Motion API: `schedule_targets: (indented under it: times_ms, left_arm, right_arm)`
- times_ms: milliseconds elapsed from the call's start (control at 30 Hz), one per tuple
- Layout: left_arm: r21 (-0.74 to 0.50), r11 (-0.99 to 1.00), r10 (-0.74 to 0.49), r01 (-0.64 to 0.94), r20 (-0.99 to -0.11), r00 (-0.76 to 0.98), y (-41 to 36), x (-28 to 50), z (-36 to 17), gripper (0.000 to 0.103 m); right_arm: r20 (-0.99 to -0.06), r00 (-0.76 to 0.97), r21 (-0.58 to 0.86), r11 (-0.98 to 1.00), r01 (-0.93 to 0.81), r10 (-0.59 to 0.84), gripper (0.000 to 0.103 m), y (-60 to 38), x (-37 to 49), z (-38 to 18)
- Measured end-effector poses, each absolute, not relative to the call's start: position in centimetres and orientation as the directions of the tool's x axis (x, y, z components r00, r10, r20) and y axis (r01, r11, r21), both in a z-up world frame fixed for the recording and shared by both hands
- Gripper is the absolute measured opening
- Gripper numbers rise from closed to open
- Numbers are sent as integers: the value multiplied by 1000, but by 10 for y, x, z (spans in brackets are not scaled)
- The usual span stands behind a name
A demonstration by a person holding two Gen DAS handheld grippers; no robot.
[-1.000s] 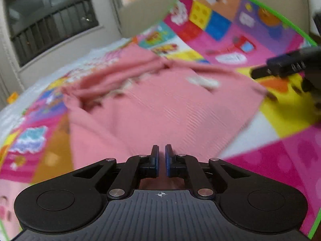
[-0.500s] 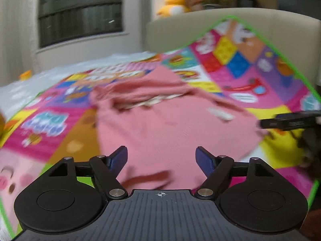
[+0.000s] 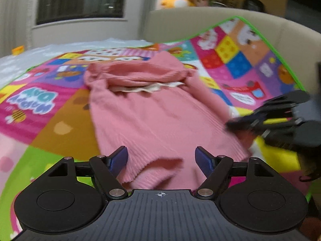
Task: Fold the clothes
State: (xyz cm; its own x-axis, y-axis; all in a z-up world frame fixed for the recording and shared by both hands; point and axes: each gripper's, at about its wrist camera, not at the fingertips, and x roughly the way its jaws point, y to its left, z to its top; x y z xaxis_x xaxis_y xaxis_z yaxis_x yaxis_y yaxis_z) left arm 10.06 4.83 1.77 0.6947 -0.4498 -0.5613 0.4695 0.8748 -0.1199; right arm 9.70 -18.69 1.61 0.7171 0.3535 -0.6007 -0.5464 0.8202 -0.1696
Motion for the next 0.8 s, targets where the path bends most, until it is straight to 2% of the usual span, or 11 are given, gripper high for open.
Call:
schedule_targets:
  times_ms: [67, 200, 267, 367, 533, 633, 700, 767, 800]
  left_arm:
    - [-120, 863, -464, 491, -573, 675, 46, 99, 15, 81]
    - [-137, 843, -490, 520, -592, 640, 46, 96, 8, 85]
    - [-125, 837, -493, 533, -593, 636, 44, 95, 8, 87]
    - [-88, 859, -456, 504, -578, 677, 42, 92, 15, 87]
    - [-13, 936, -301, 351, -543, 784, 49, 89, 22, 91]
    - [35, 930, -284, 366, -562, 777, 39, 92, 15, 90]
    - [96, 914, -277, 395, -564, 778, 29, 94, 9, 82]
    - [170, 895, -257, 413, -559, 788, 19, 99, 7, 44]
    - [181, 892, -252, 413, -560, 789, 17, 104, 8, 36]
  right_arm:
    - [-638, 685, -161, 809, -565, 352, 4, -184, 101, 4]
    - [-643, 655, -63, 825, -562, 397, 15, -193, 103, 4]
    - [-642, 653, -61, 822, -566, 402, 20, -194, 101, 3]
    - [-636, 665, -88, 819, -567, 392, 21, -193, 100, 0]
    - [-618, 679, -84, 825, -559, 397, 25, -193, 94, -4]
    - [-609, 683, -74, 828, -556, 404, 26, -195, 93, -5]
    - [-605, 683, -64, 830, -553, 409, 26, -197, 93, -5]
    - [-602, 684, -59, 832, -552, 411, 27, -199, 92, -5]
    - [-601, 685, -58, 833, -551, 411, 27, -199, 91, -5]
